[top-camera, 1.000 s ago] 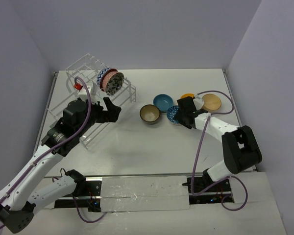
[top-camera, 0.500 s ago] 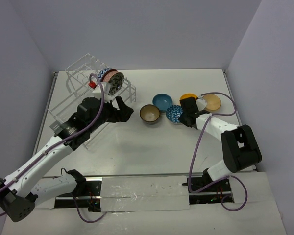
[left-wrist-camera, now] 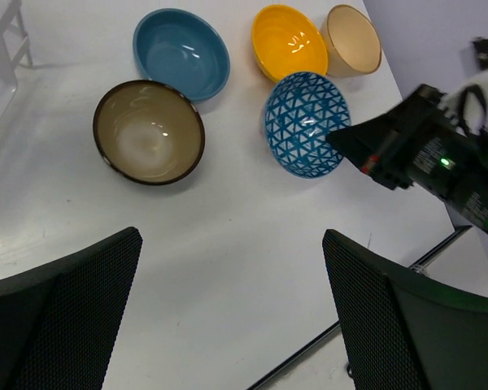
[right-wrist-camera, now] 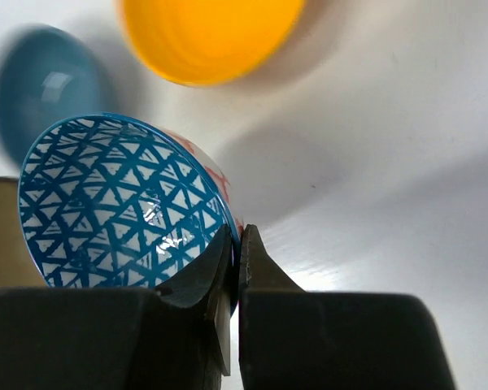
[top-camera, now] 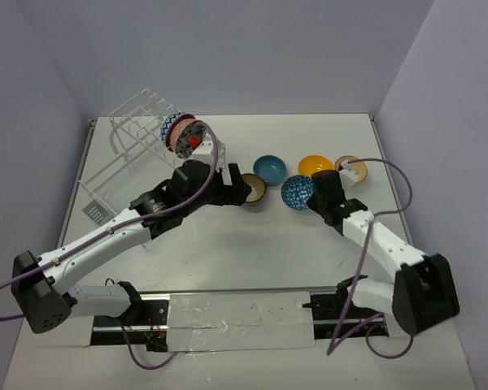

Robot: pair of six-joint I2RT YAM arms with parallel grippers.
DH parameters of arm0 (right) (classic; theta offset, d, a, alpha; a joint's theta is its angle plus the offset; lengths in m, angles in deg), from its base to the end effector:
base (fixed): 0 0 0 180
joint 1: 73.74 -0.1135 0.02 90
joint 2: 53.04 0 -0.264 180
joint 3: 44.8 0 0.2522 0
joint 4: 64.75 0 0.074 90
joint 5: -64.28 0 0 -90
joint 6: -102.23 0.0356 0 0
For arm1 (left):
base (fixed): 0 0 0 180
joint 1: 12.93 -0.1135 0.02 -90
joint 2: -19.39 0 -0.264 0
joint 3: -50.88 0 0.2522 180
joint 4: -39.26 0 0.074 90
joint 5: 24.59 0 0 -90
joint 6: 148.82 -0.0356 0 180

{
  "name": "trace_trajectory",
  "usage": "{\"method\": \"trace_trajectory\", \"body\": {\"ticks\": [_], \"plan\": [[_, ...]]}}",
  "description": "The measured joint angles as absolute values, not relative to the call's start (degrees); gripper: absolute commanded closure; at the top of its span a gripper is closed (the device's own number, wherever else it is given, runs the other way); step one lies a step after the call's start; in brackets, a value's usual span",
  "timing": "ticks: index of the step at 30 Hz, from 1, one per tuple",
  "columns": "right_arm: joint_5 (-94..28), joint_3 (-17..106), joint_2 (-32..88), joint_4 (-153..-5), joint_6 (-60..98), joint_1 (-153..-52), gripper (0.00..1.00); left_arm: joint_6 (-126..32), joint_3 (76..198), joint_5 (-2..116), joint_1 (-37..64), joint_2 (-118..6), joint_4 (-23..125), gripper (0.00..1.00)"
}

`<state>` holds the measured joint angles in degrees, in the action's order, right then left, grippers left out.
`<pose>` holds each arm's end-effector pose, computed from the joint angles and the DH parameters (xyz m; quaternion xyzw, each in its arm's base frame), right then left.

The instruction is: Load the bowls into the dish rack

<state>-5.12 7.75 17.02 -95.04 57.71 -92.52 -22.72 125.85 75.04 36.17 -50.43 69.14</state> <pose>0.2337 0.0662 0.2063 0.2746 0.8783 0.0471 0.3887 0.1873 -0.2071 0.3383 0.0500 0.8389 -0.3117 0.4434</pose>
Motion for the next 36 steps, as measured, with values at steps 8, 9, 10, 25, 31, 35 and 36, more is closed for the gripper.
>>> {"method": "trace_trajectory", "body": {"ticks": [8,9,10,25,31,35,36], "plan": [[-0.9,4.4,-5.9,-93.6,54.1,-100.5,1.00,-21.7,134.8,81.4,39.7,-58.8,69.6,0.05],[-0.9,4.3,-7.3,-93.6,53.8,-101.1,1.00,-21.8,135.7,82.3,40.2,-59.5,69.6,0.05],[-0.9,4.2,-8.3,-93.6,53.4,-101.7,1.00,-22.1,136.6,83.2,40.8,-60.2,70.0,0.06],[-1.5,4.2,-9.8,-93.6,52.0,-105.8,1.00,-29.3,149.7,93.9,48.0,-72.7,73.5,0.30],[-1.8,4.2,-10.9,-93.5,51.5,-105.9,1.00,-31.7,153.6,94.8,48.5,-77.2,77.9,0.37],[-1.9,4.2,-11.8,-93.5,51.3,-106.0,1.00,-33.0,155.4,94.8,48.5,-78.8,79.9,0.44],[-2.0,4.2,-11.8,-93.5,51.3,-106.0,1.00,-33.3,156.0,94.8,48.5,-79.2,80.5,0.46]]}}
